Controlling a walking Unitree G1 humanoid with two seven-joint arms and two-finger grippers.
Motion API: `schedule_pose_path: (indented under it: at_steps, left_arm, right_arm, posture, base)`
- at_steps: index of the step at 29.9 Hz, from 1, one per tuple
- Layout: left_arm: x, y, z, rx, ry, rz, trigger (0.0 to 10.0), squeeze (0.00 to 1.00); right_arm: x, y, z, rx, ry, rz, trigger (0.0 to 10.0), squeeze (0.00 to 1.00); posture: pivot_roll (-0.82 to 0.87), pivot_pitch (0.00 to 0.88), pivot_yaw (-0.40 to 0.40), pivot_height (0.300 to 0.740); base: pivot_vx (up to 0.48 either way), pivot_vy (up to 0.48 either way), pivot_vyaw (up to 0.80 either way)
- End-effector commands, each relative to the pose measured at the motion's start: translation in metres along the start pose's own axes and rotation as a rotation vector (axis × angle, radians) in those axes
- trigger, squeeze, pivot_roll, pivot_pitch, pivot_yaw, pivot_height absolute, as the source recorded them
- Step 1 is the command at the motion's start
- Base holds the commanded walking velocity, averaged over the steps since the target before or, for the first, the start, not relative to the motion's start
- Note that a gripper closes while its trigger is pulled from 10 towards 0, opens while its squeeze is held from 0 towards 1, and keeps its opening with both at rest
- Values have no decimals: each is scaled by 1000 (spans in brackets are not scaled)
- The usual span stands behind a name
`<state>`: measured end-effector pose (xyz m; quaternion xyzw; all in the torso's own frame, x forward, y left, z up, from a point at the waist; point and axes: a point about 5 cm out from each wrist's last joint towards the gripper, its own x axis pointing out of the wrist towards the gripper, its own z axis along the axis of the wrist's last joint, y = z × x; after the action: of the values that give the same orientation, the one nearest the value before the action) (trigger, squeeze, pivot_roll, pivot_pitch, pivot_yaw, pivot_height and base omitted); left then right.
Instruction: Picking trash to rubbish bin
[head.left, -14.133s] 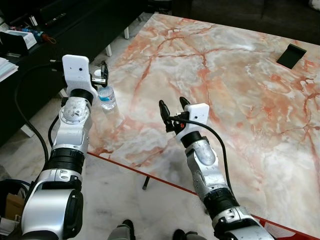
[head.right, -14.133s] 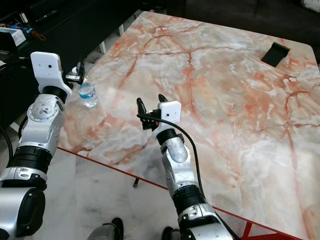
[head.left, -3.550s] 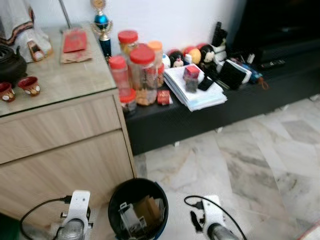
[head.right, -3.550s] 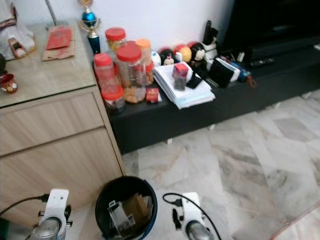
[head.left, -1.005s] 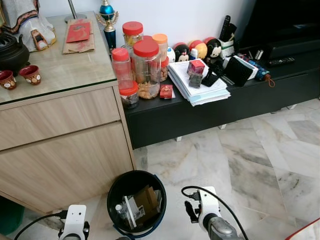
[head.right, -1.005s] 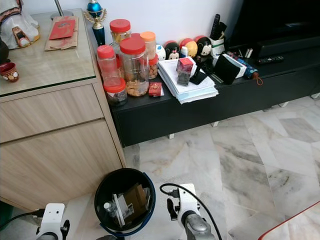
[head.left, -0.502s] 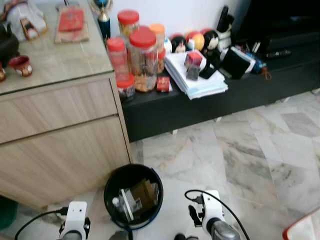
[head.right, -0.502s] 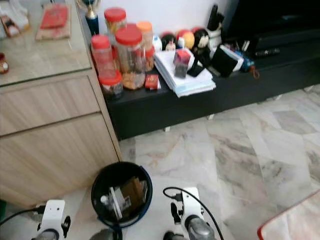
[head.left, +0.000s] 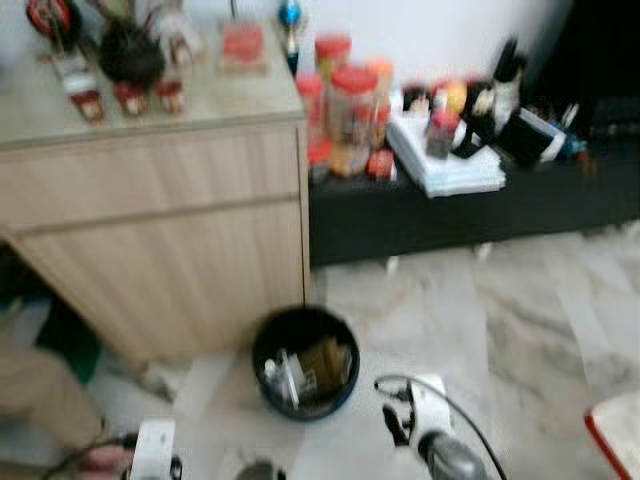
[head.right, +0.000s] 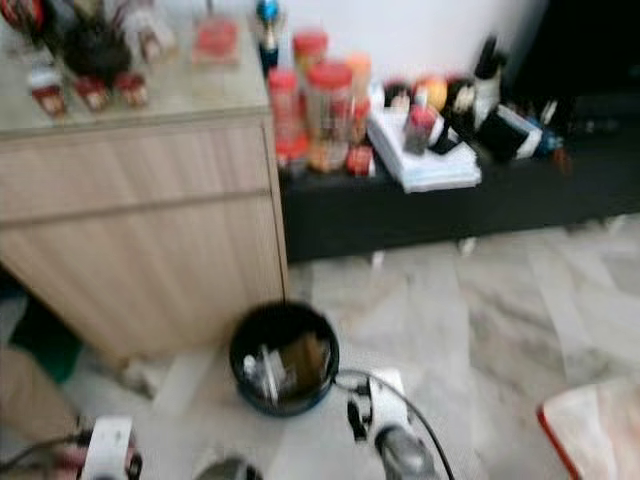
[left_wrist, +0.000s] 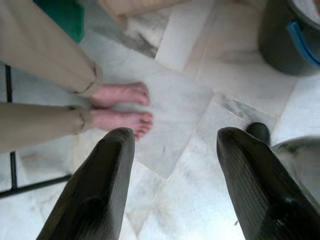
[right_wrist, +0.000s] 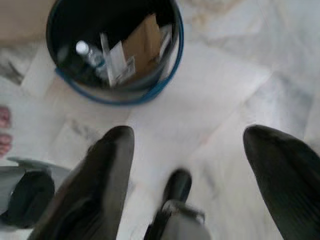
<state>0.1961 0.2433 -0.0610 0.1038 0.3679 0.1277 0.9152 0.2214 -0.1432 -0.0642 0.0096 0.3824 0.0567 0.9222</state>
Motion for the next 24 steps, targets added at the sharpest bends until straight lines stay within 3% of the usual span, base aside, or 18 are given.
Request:
schedule_pose_path:
  at_steps: [1,24]
  left_arm:
    - [-1,-5,-1,-12,6,-8,10000,0]
    - [-2,-3,-6,3,19,-10,10000,0]
  right_arm:
    - [-1,-7,-2,8,8,-19,10000,0]
    - [-3,-7,-10,17,22,-30,10000,0]
  posture:
    - [114,122,-48,740]
    - [104,99,-31,740]
  base:
    - [-277,0,0]
    - [-278,0,0]
